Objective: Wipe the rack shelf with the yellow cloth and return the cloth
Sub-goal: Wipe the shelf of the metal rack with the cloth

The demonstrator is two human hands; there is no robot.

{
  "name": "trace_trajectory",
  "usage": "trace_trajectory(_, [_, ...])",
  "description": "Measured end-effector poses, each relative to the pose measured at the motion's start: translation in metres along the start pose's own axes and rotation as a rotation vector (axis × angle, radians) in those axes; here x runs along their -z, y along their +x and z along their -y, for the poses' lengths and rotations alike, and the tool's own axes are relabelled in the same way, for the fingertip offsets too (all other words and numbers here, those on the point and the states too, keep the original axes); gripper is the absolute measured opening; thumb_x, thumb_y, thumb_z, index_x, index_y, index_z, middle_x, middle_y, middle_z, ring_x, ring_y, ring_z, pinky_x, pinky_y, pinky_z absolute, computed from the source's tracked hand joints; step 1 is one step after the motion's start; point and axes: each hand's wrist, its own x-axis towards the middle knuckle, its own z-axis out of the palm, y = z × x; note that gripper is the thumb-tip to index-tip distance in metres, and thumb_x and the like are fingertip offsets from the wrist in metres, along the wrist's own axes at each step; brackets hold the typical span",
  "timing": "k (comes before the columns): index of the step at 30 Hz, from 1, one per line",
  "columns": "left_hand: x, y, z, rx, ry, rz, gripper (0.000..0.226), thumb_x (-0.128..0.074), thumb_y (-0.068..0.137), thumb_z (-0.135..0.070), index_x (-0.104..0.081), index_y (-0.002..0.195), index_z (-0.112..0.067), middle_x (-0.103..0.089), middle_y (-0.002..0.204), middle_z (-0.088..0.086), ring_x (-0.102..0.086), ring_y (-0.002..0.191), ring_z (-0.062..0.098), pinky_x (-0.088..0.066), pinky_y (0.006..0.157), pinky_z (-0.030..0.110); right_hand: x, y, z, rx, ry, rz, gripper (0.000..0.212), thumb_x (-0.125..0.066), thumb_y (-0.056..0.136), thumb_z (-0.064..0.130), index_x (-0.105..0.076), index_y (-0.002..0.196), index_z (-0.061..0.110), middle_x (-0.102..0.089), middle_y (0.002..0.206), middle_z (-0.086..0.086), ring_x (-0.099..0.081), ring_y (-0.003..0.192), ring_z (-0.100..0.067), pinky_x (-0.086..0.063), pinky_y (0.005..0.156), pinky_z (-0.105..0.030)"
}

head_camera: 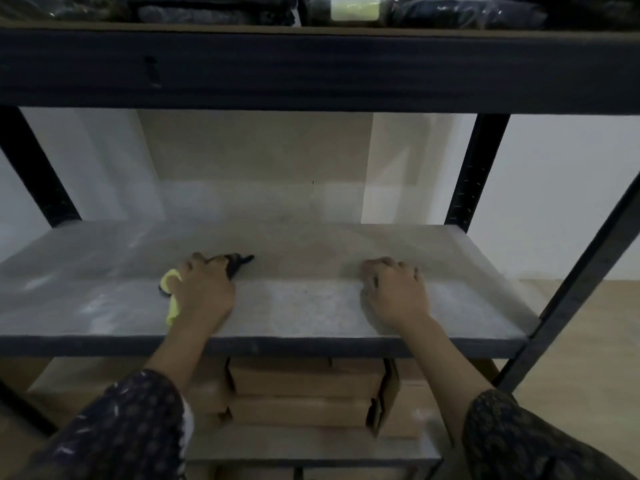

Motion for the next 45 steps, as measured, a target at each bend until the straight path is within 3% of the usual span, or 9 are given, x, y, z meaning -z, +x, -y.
trace_trajectory(4, [0.0,0.002,-0.076,-0.247,-0.189,-0.056,0.041,-0.042,0.096,-0.032,-0.046,0.136,-0.037,-0.051,0.115,0.015,-0.049,0.105,0.036,-0.042,0.085,0.038,-0.005,0.022,-0.017,0.009,-0.016,0.139,0.056,-0.024,0.101,0.041,-0.011,0.153,0.027,-0.002,0.162,0.002,-0.001,0.15,-0.022,-0.002,0.118,-0.055])
trace_trajectory(8, [-0.017,-0.01,-0.16,-0.384,-0.146,0.026,0.036,-0.044,0.093,-0.022,-0.047,0.128,-0.026,-0.039,0.127,0.011,-0.033,0.12,0.034,-0.03,0.098,0.047,-0.015,0.034,-0.022,-0.03,0.012,0.187,0.057,-0.019,0.099,0.048,-0.012,0.152,0.028,-0.005,0.162,0.001,-0.002,0.15,-0.021,-0.006,0.118,-0.056])
trace_trajectory(14, [-0.027,0.037,-0.175,-0.296,-0.08,0.061,0.036,-0.039,0.097,-0.022,-0.044,0.131,-0.027,-0.033,0.136,0.01,-0.028,0.125,0.037,-0.029,0.102,0.054,-0.02,0.035,-0.027,-0.015,0.026,0.134,0.058,-0.019,0.097,0.05,-0.015,0.151,0.03,-0.007,0.162,0.002,-0.004,0.15,-0.019,-0.006,0.118,-0.055])
trace_trajectory(20, [-0.023,0.077,-0.101,0.037,0.05,0.057,0.038,-0.034,0.098,-0.02,-0.045,0.134,-0.019,-0.031,0.139,0.014,-0.03,0.126,0.04,-0.03,0.101,0.053,-0.02,0.034,-0.028,-0.011,0.045,0.145,0.057,-0.02,0.097,0.05,-0.016,0.151,0.03,-0.009,0.162,0.004,-0.006,0.149,-0.018,-0.005,0.118,-0.055])
trace_trajectory(23, [-0.019,0.093,-0.093,0.123,-0.039,0.093,0.045,-0.032,0.099,-0.043,-0.048,0.135,-0.02,-0.035,0.134,0.015,-0.031,0.126,0.04,-0.032,0.1,0.054,-0.02,0.038,-0.027,-0.007,0.051,0.089,0.052,-0.026,0.096,0.048,-0.033,0.143,0.028,-0.027,0.154,0.002,-0.022,0.144,-0.02,-0.014,0.115,-0.055])
trace_trajectory(25, [-0.017,0.096,-0.126,-0.016,-0.122,0.069,0.048,-0.035,0.095,-0.053,-0.051,0.133,-0.027,-0.041,0.127,0.016,-0.039,0.12,0.04,-0.04,0.096,0.054,-0.019,0.041,-0.027,-0.009,0.054,0.036,0.044,-0.029,0.095,0.046,-0.044,0.131,0.027,-0.043,0.14,0.002,-0.036,0.132,-0.021,-0.022,0.111,-0.053])
trace_trajectory(31, [-0.026,0.046,-0.243,-0.424,-0.141,0.052,0.036,-0.041,0.095,-0.014,-0.05,0.129,-0.021,-0.033,0.139,0.014,-0.028,0.127,0.038,-0.028,0.103,0.053,-0.025,0.039,-0.028,0.021,0.011,-0.041,0.041,-0.027,0.097,0.049,-0.048,0.125,0.027,-0.049,0.13,0.003,-0.043,0.123,-0.021,-0.026,0.107,-0.055])
trace_trajectory(38, [-0.041,0.105,-0.147,-0.172,0.035,-0.076,0.03,-0.038,0.096,-0.025,-0.056,0.121,-0.025,-0.044,0.123,0.011,-0.042,0.11,0.036,-0.036,0.089,0.052,-0.025,0.041,-0.028,-0.01,0.042,-0.015,0.046,-0.028,0.094,0.05,-0.042,0.132,0.03,-0.042,0.14,0.004,-0.035,0.132,-0.02,-0.02,0.112,-0.053])
trace_trajectory(45, [-0.03,0.117,-0.074,0.113,0.015,0.024,0.038,-0.034,0.099,-0.024,-0.053,0.13,-0.014,-0.035,0.132,0.015,-0.032,0.123,0.038,-0.033,0.099,0.055,-0.023,0.041,-0.024,-0.041,0.051,0.004,0.046,-0.03,0.093,0.049,-0.041,0.133,0.029,-0.041,0.142,0.003,-0.033,0.134,-0.02,-0.018,0.113,-0.054])
